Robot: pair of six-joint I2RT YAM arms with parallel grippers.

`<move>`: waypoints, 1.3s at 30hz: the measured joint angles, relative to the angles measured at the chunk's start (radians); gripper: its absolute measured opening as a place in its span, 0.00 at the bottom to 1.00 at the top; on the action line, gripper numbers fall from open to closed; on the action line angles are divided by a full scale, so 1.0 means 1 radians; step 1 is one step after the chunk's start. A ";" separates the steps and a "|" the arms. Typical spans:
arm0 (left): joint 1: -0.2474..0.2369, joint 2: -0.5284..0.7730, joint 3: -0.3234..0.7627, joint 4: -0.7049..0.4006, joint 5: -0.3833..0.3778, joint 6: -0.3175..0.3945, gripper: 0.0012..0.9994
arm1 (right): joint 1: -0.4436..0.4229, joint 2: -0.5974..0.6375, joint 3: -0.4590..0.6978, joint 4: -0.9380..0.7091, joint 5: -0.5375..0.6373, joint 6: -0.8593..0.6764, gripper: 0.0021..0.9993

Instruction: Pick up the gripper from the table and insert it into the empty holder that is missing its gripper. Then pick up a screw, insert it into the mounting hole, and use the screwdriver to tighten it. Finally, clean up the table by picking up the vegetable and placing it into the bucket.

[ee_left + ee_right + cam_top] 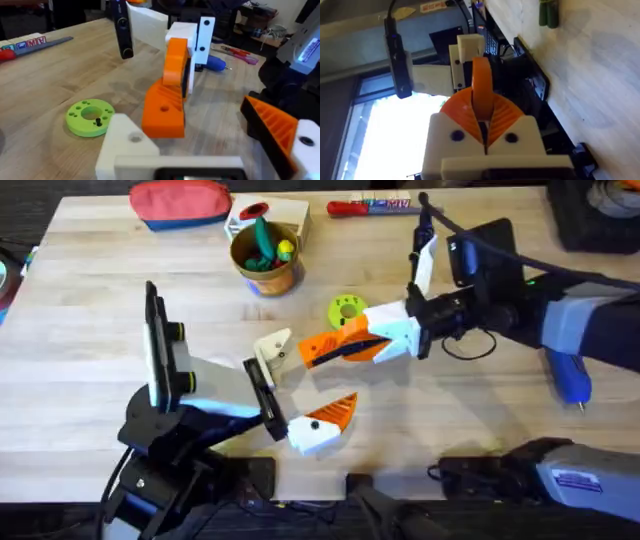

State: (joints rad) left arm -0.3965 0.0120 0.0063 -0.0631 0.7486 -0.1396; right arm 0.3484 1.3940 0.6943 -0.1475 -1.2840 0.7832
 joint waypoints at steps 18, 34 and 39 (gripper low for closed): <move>0.001 0.000 0.000 0.000 -0.002 -0.001 0.99 | 0.080 0.021 -0.002 0.176 -0.004 0.117 0.00; 0.011 0.000 0.000 0.000 -0.037 -0.012 0.99 | 0.147 0.034 -0.002 0.321 0.163 0.270 0.00; 0.012 0.000 0.000 0.000 -0.043 -0.026 0.99 | 0.215 0.034 -0.002 0.380 0.265 0.321 0.00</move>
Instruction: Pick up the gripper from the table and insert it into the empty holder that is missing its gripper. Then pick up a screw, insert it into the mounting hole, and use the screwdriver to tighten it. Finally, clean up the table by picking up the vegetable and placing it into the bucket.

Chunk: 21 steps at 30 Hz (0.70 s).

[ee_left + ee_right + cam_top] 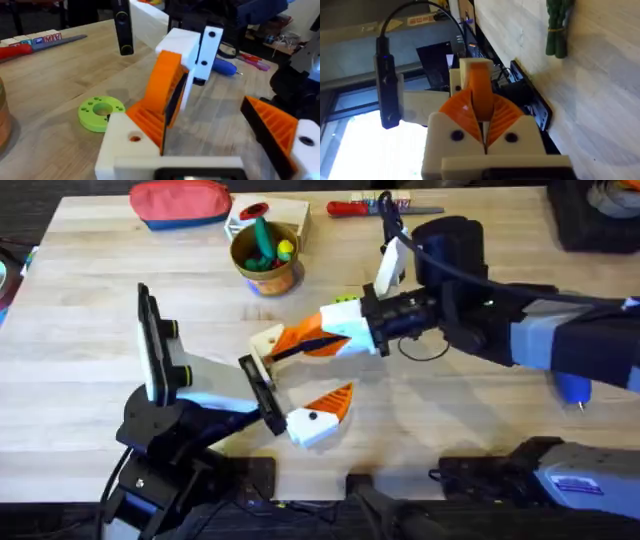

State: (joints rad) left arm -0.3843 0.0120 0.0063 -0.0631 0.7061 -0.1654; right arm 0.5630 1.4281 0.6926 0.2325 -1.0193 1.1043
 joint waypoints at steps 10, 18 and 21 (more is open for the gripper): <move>0.013 0.000 0.000 0.001 -0.056 -0.010 0.99 | 0.050 0.032 0.000 0.107 0.113 0.078 0.00; 0.021 0.013 0.000 -0.001 -0.047 -0.014 0.99 | 0.052 0.091 0.000 0.179 0.105 0.113 0.00; 0.021 0.013 0.000 -0.001 -0.046 -0.014 0.99 | 0.052 0.090 0.000 0.179 0.105 0.116 0.00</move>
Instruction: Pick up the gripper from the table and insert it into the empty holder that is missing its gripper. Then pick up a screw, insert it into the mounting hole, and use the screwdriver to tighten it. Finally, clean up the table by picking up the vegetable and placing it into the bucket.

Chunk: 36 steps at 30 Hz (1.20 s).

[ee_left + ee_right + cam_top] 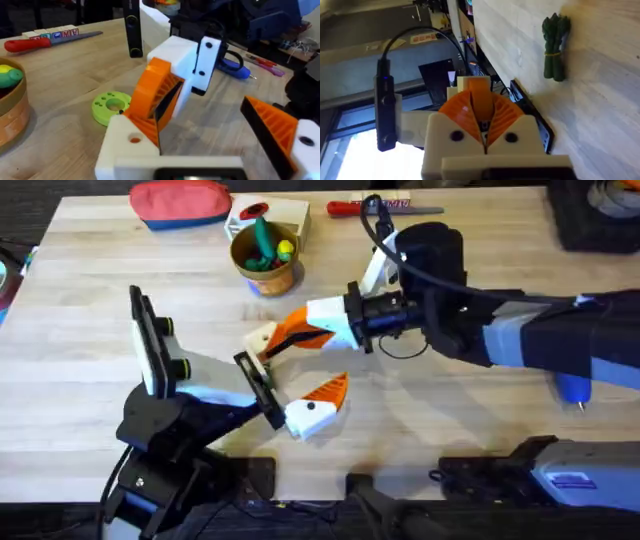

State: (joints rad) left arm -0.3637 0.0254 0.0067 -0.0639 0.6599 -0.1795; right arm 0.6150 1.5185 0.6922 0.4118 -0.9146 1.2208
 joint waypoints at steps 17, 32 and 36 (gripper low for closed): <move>0.000 0.000 0.000 0.000 0.020 0.008 0.99 | -0.014 0.009 0.000 -0.003 -0.059 -0.076 0.09; -0.014 -0.001 0.000 -0.001 0.101 0.042 0.99 | -0.016 0.022 0.000 0.003 -0.156 -0.103 0.36; -0.016 -0.001 0.000 -0.003 0.116 0.048 0.99 | -0.007 0.028 0.000 0.000 -0.183 -0.104 0.45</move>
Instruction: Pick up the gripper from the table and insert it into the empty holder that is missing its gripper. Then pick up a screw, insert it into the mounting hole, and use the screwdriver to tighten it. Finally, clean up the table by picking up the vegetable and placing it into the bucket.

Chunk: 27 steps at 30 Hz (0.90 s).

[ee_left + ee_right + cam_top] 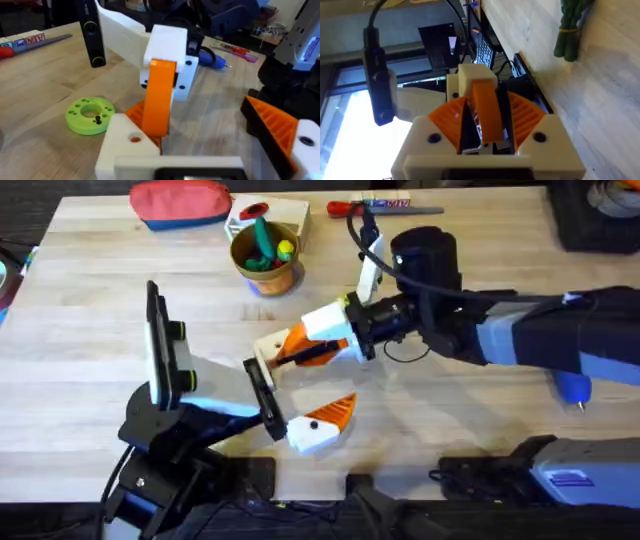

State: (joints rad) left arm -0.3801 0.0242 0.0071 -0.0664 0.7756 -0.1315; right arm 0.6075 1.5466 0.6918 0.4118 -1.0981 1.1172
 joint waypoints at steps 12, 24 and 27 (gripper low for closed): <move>-0.010 0.000 0.000 -0.003 0.053 0.005 0.99 | -0.030 0.007 0.000 0.030 -0.034 -0.003 0.63; -0.010 0.000 0.000 -0.005 0.065 0.005 0.99 | -0.141 0.007 0.000 0.081 0.030 -0.132 0.99; -0.010 0.000 0.000 -0.005 0.067 0.005 0.99 | -0.222 0.007 0.006 0.071 0.067 -0.226 0.99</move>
State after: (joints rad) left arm -0.3904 0.0242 0.0071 -0.0711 0.8421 -0.1268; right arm 0.3855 1.5532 0.6981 0.4824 -1.0316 0.8911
